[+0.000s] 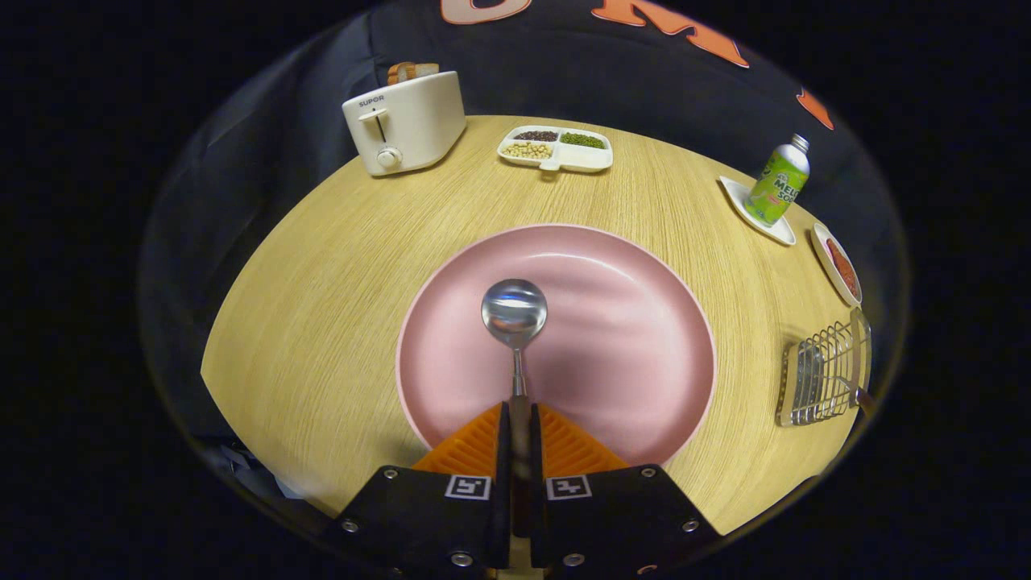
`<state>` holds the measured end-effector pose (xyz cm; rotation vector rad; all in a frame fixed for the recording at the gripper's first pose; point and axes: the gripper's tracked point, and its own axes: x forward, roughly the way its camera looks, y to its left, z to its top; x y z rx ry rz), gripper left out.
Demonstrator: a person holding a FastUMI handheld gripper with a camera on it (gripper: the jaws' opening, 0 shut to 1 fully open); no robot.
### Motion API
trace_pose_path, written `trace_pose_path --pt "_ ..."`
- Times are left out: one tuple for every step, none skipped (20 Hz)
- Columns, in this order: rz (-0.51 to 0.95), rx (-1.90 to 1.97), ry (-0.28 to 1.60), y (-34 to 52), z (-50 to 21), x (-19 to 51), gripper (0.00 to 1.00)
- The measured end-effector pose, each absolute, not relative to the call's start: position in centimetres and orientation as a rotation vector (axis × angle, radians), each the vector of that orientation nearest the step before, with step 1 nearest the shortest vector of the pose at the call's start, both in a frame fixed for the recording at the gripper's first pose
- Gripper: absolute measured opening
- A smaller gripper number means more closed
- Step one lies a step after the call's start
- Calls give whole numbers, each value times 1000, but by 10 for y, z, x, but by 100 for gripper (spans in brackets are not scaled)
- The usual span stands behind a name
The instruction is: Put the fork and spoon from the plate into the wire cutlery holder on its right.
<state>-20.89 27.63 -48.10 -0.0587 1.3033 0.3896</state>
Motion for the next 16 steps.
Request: trace_pose_path --pt "397 -68 1297 274 -481 -208 10" --pt "403 -68 1292 275 -478 -212 9" --pt "408 -60 1287 275 -476 -211 8" --pt "410 -46 1282 274 -474 -211 7" --pt "412 -28 1274 273 -471 -209 7" --pt "404 -14 1262 270 -468 -206 6" --pt "395 0 1252 265 -464 -203 7" --pt "383 18 1243 261 -461 -200 7" --pt "372 35 1235 256 -457 -196 7" --pt "358 53 1224 248 -452 -193 7" --pt "345 68 1208 242 -447 -189 6" --pt "330 77 1194 233 -442 -185 6" --pt "315 81 1184 224 -437 -182 6" --pt "292 76 1172 212 -433 -180 6" --pt "275 72 1160 200 -428 -178 6" --pt "258 75 1143 190 -421 -174 6"
